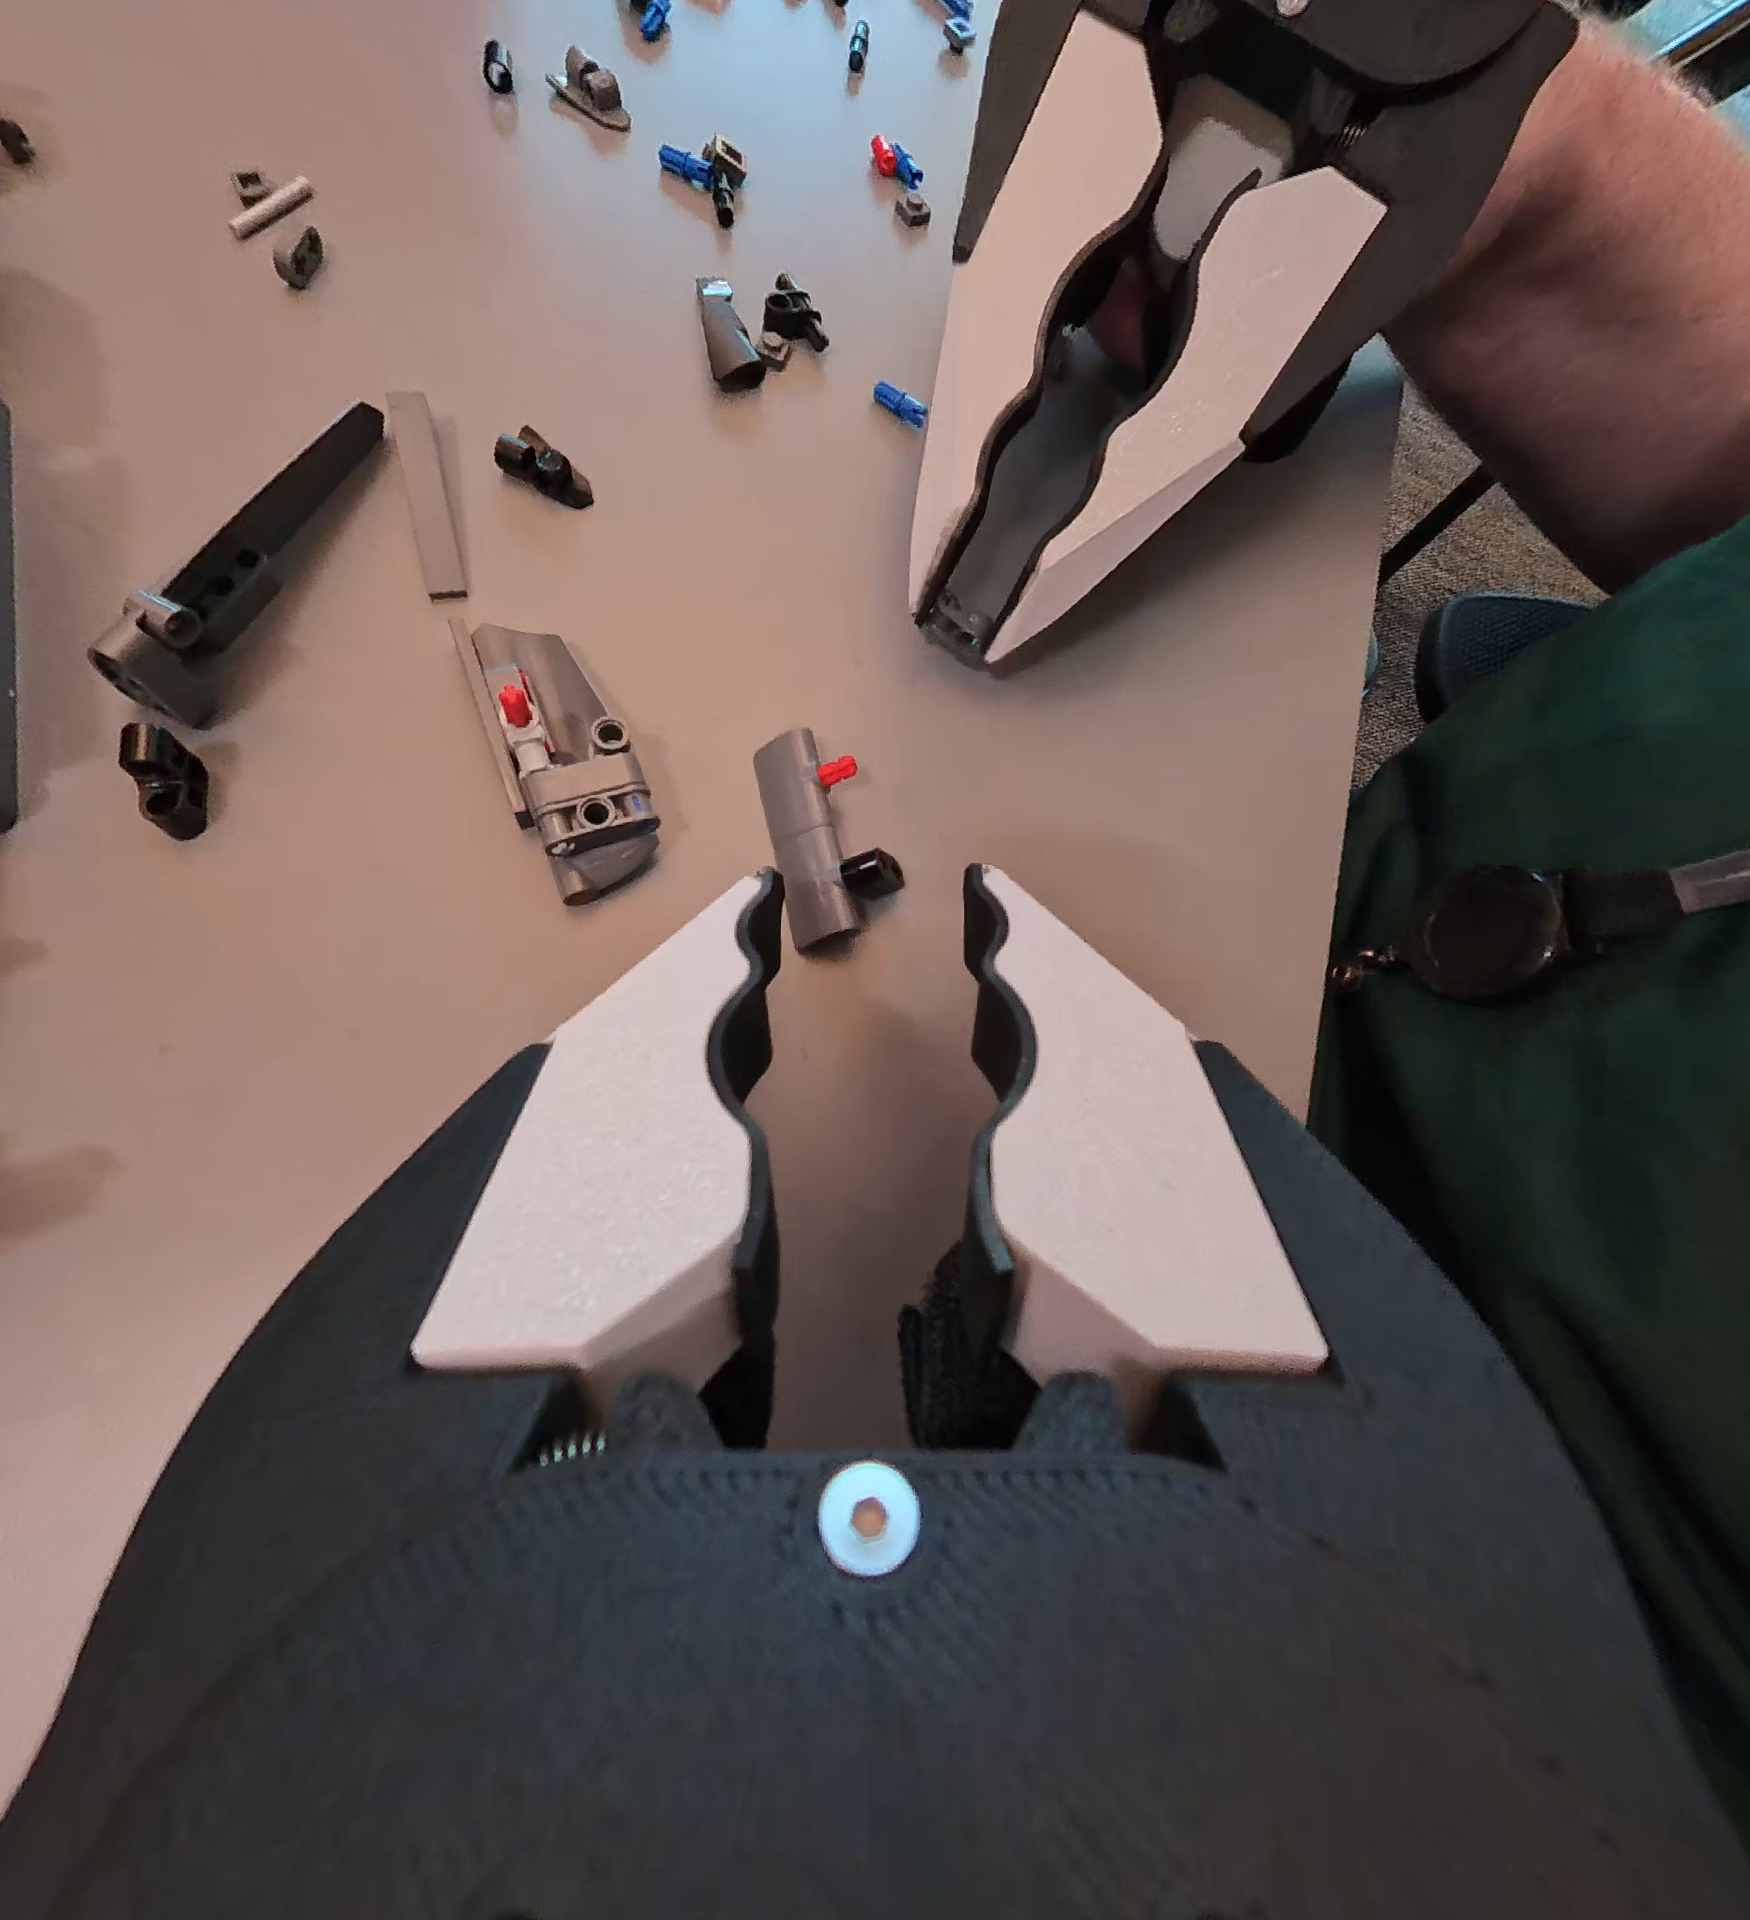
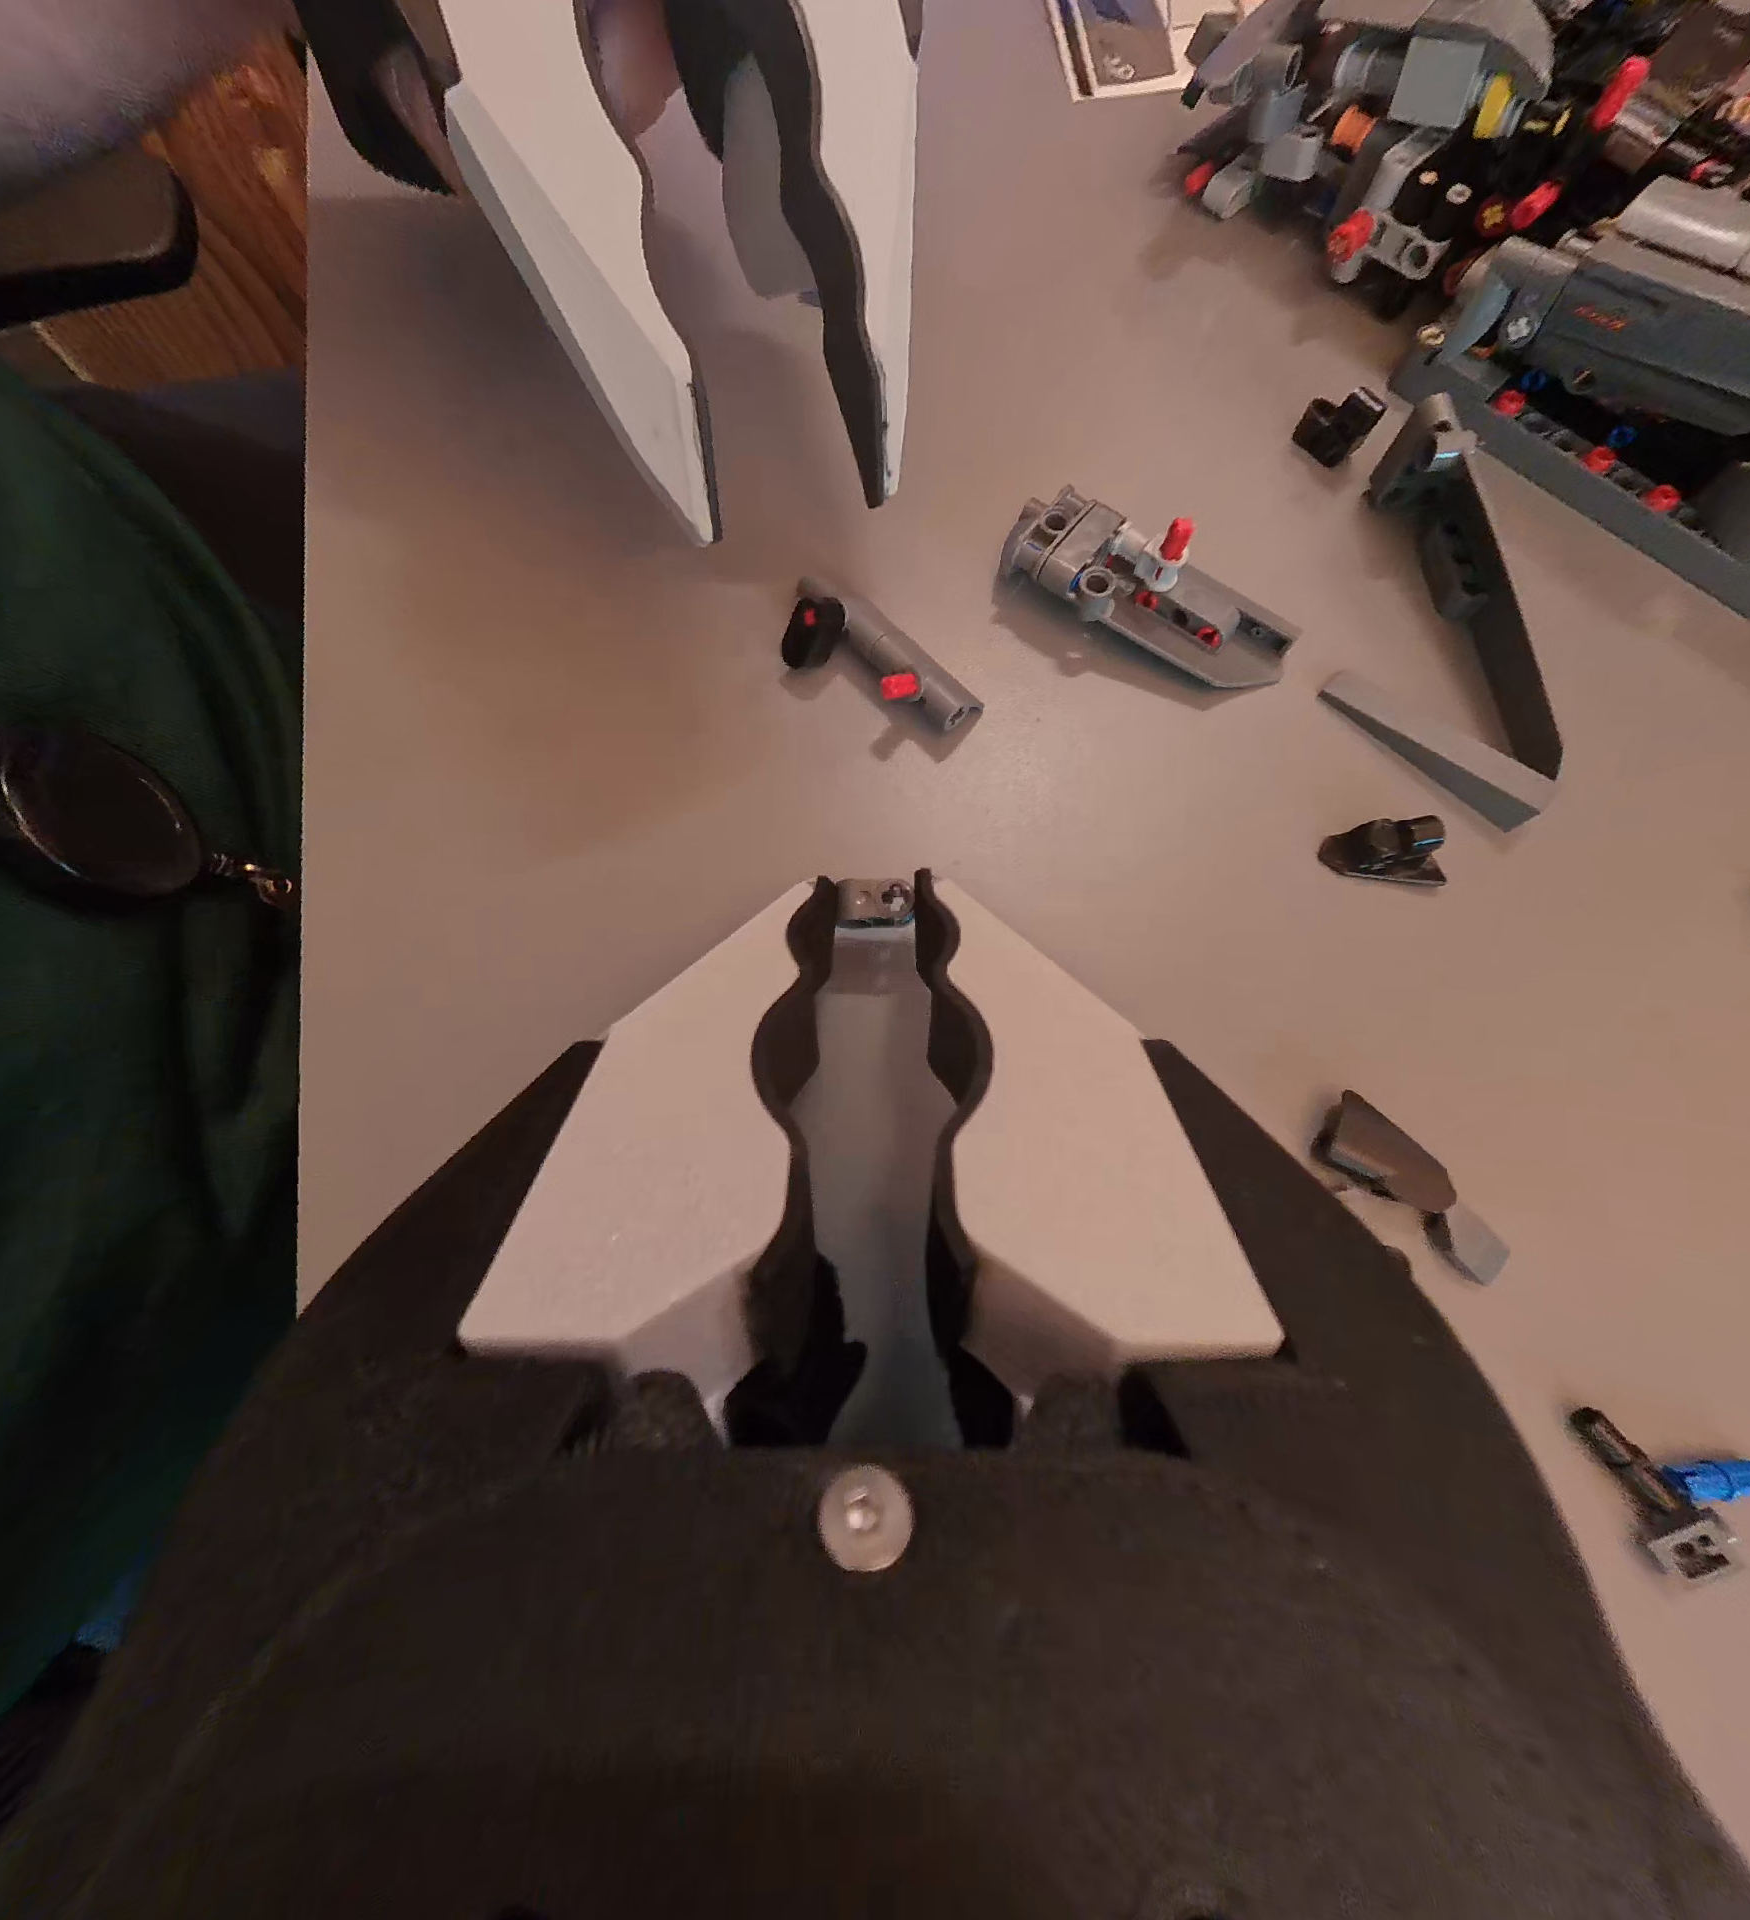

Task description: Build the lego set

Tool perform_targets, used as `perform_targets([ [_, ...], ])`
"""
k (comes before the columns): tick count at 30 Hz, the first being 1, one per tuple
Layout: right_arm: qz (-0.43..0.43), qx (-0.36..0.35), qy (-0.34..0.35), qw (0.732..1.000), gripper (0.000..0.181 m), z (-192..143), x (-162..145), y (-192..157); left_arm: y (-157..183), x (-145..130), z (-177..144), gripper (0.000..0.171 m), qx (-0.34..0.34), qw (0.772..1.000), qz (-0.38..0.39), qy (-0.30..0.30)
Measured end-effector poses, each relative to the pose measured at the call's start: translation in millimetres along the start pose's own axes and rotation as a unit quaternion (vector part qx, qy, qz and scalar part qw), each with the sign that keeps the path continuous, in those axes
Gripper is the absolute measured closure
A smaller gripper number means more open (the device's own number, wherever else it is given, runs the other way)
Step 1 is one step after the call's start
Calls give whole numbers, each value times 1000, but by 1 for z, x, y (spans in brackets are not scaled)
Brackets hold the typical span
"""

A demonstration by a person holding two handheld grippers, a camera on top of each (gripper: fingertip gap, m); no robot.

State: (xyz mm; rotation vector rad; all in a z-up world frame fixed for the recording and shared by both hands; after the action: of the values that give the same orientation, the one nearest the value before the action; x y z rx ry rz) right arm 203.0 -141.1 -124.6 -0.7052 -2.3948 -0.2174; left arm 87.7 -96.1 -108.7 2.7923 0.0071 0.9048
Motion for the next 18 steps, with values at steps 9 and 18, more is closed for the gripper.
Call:
perform_targets([
  [9, 11, -20, 27, 999, 169, -6, 4, 8, -3, 5, 1, 139, 1, 1000, -9, 14],
  [18, 27, -22, -18, 999, 169, -3, -10, 2, -3, 1, -1, 139, 7, 1000, -13, 11],
])
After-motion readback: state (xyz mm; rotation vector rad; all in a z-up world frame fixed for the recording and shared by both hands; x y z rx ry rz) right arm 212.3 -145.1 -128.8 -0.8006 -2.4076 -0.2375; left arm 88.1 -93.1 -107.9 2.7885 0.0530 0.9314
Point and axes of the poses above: each gripper's, where its closed fingertips meet, z out along the fingers, x out of its top, y = z × x across the jaws, the point moved 4 cm from there along -z, back along the fingers, and after that the axes turned 13 degrees about -y, right-handed, at the moved point
